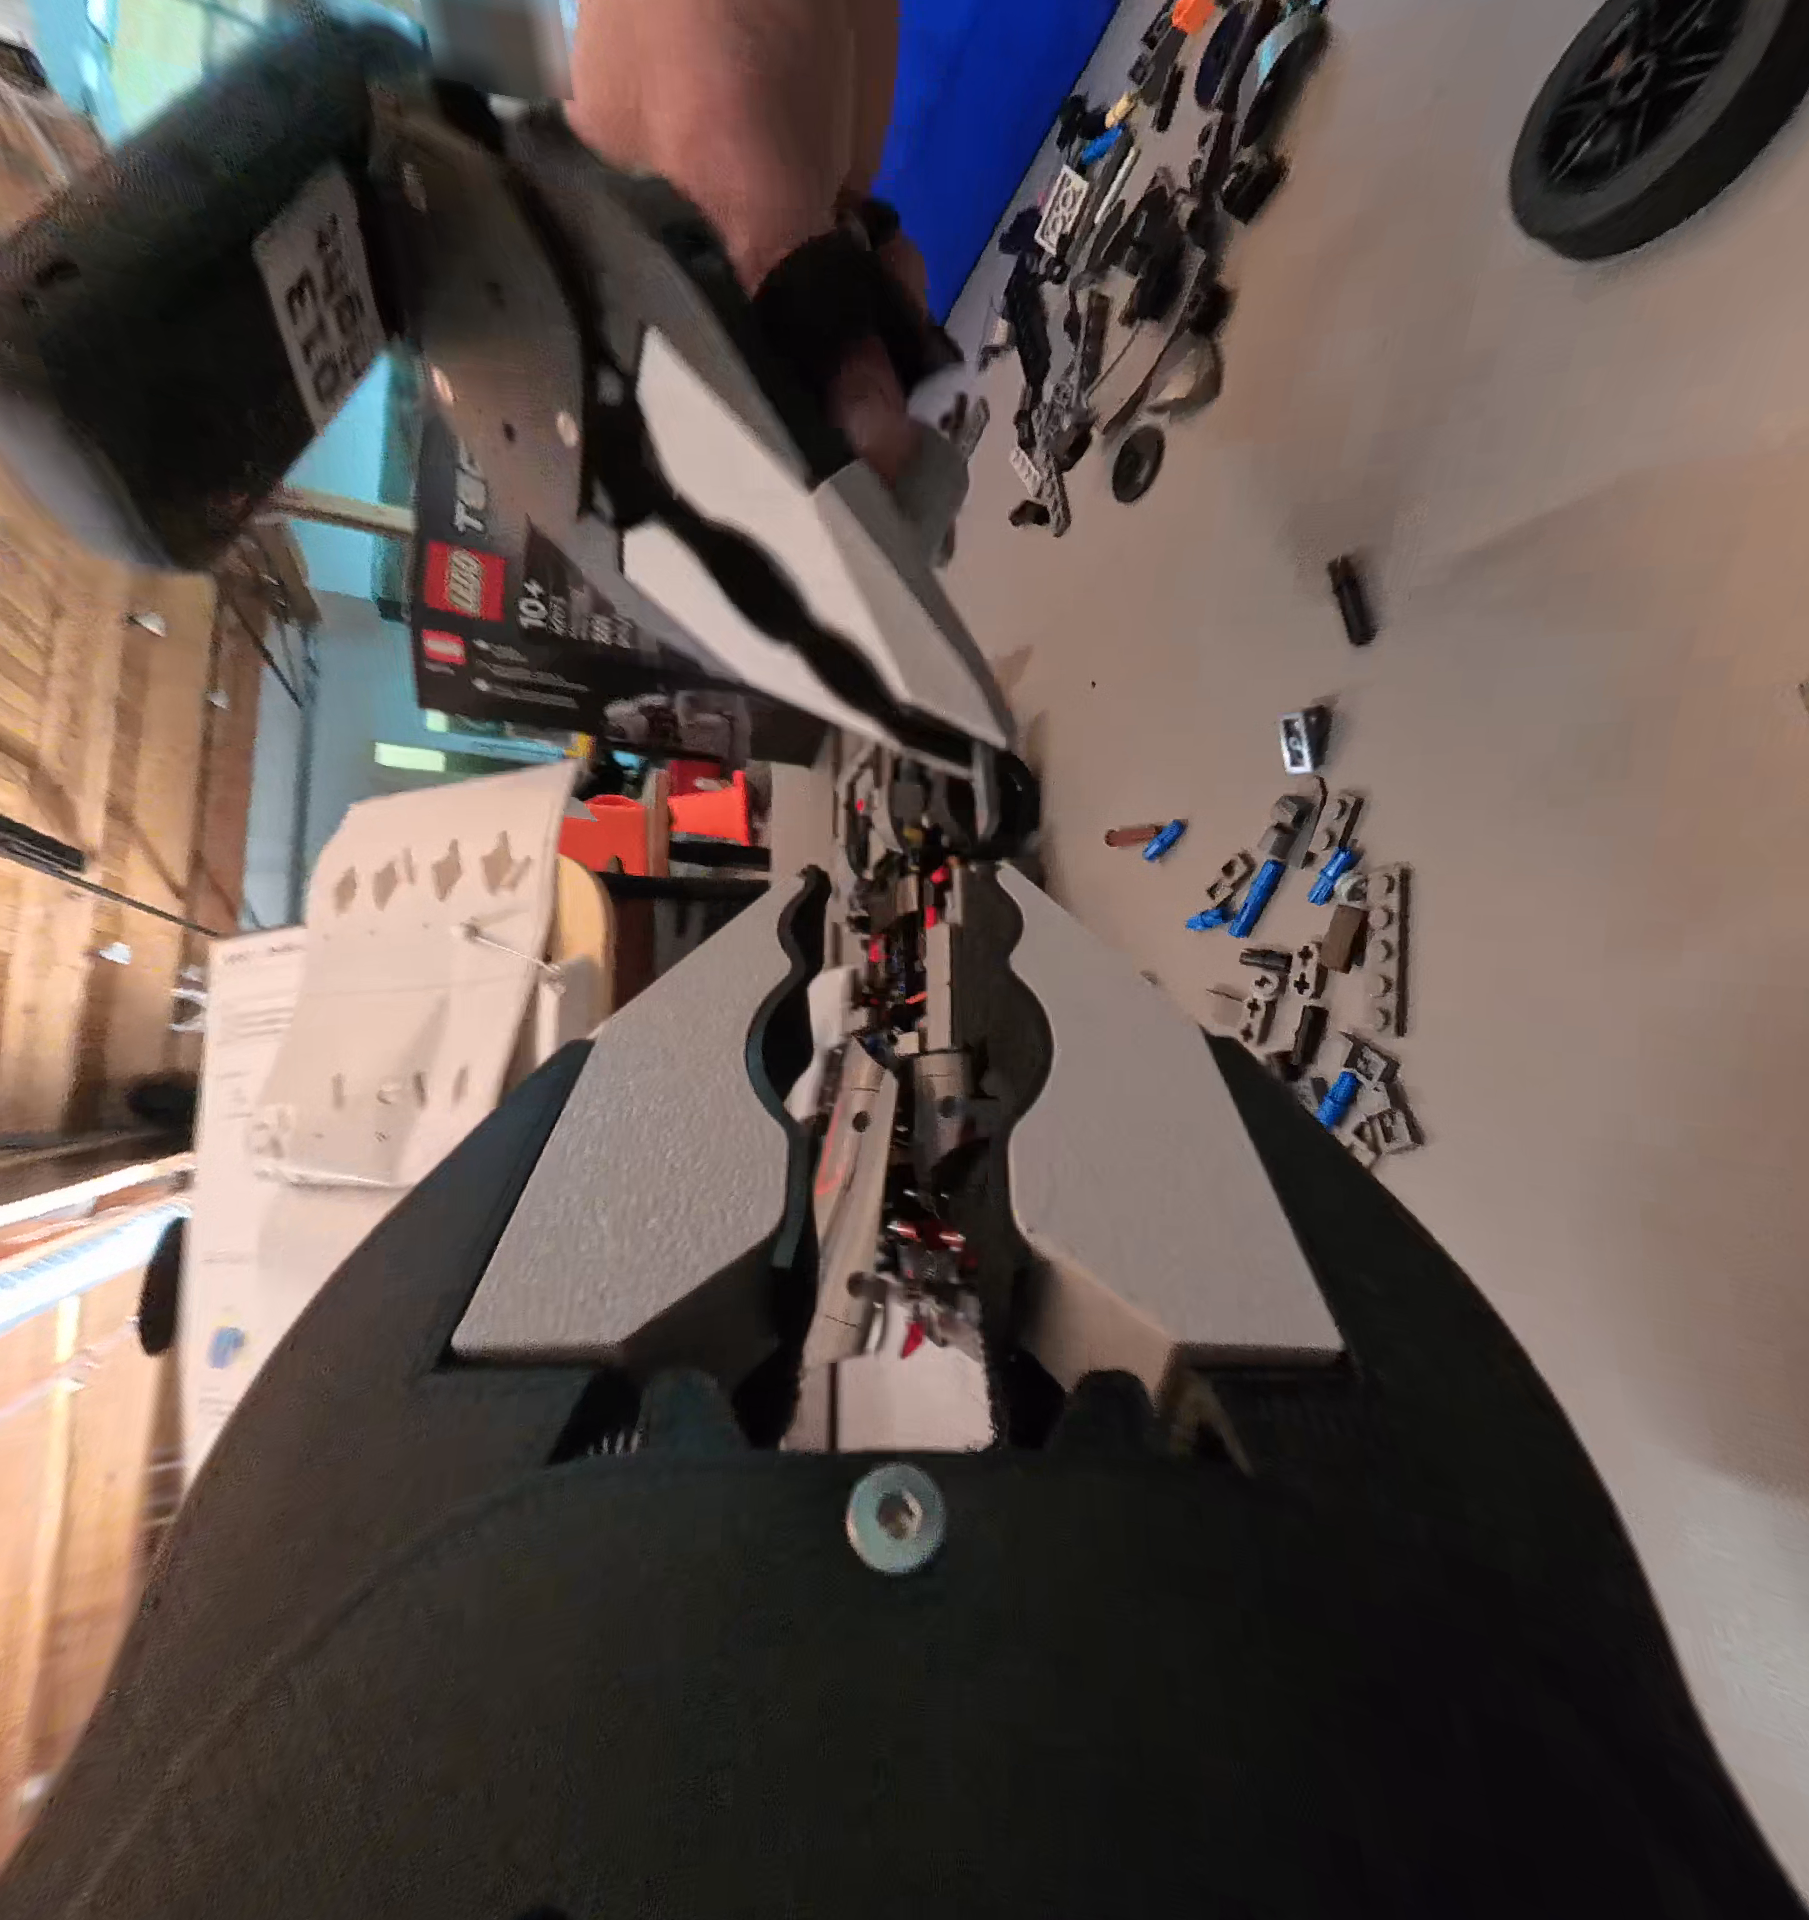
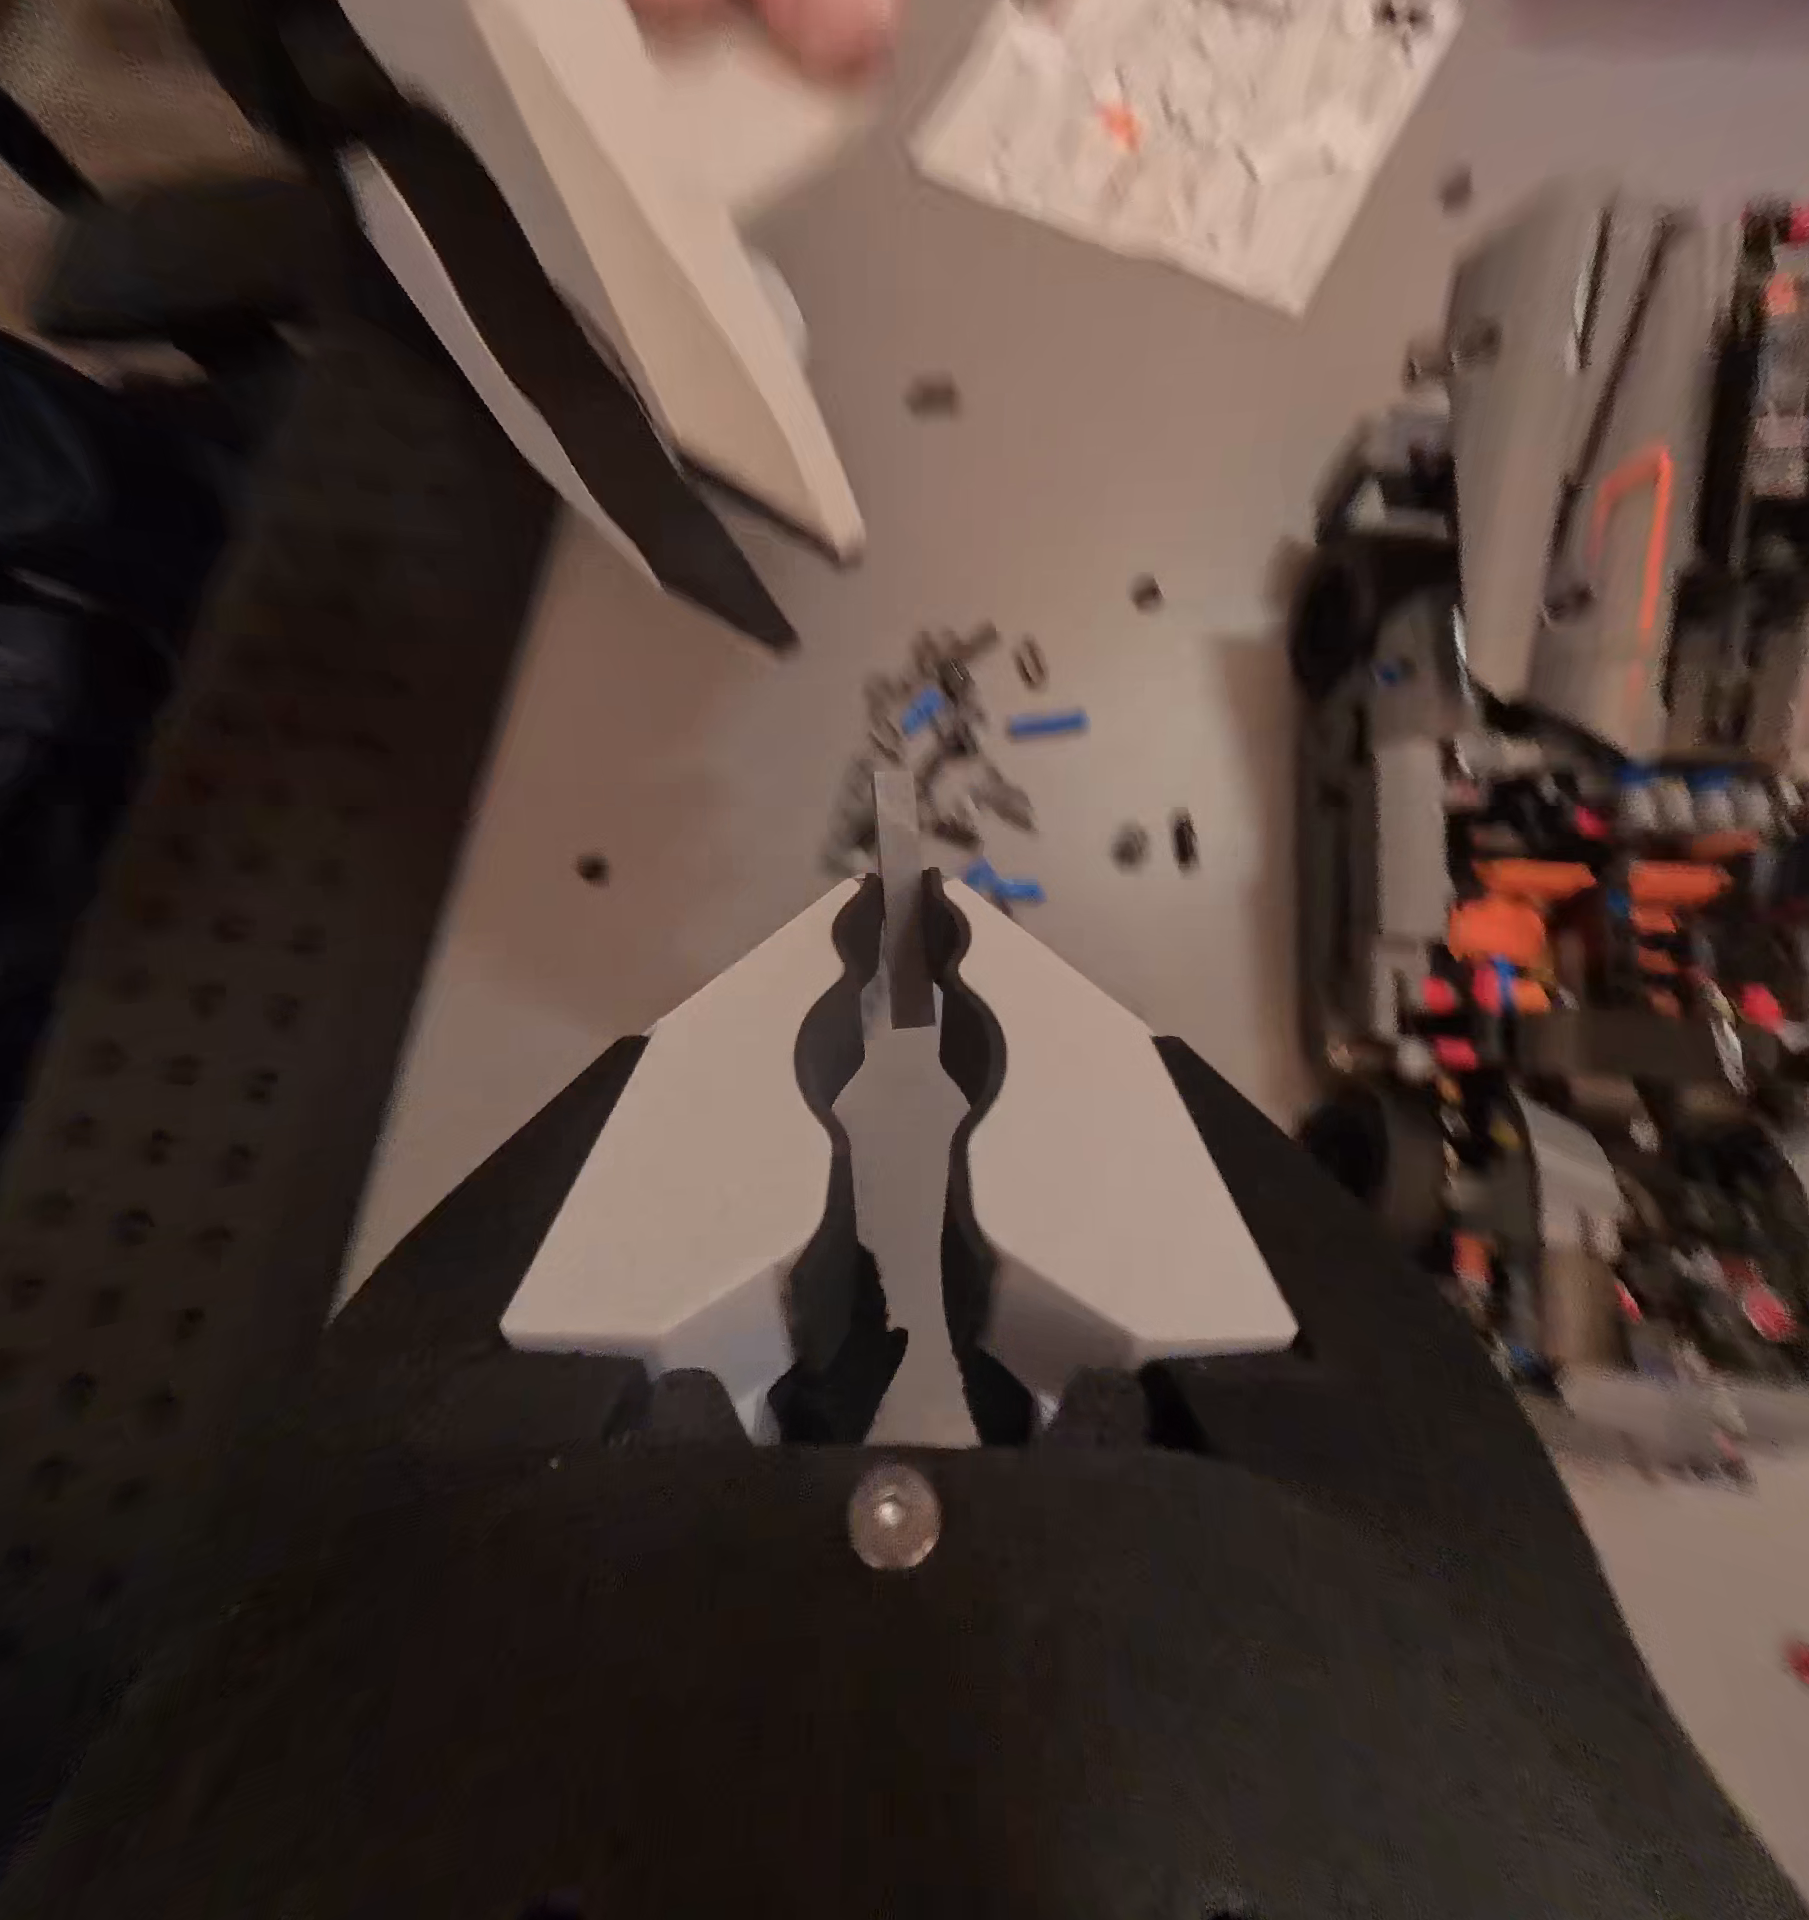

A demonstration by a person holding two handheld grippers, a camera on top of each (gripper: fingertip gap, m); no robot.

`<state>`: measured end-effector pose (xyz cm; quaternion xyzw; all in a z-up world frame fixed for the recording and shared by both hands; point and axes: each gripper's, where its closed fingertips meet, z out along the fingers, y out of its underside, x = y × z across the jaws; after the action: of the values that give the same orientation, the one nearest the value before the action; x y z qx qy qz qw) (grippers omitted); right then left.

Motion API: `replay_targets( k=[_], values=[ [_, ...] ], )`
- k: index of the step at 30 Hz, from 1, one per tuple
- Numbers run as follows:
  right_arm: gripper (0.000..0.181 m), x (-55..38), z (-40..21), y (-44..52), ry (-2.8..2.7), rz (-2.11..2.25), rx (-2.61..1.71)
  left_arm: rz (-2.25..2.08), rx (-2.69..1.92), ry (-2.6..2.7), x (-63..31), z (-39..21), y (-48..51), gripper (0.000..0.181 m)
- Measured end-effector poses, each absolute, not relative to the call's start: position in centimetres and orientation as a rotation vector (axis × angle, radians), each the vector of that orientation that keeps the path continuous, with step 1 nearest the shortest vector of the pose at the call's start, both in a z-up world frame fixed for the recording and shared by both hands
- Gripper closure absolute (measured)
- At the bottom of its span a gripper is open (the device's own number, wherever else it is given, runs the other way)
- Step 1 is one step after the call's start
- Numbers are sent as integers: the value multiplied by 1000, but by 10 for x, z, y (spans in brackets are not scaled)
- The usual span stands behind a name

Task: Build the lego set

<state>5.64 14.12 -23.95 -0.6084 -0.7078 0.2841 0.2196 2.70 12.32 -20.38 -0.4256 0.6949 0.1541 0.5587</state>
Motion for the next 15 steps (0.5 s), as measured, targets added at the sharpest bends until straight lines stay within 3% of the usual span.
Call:
replay_targets(
  k=[4,15],
  values=[
    [176,88,-278,158,-2094,485,-1800,306,-1128,1685,16,-225,135,156],
    [176,114,-327,156,-2288,259,-1904,225,-1329,1711,1,-248,149,157]
  ],
)
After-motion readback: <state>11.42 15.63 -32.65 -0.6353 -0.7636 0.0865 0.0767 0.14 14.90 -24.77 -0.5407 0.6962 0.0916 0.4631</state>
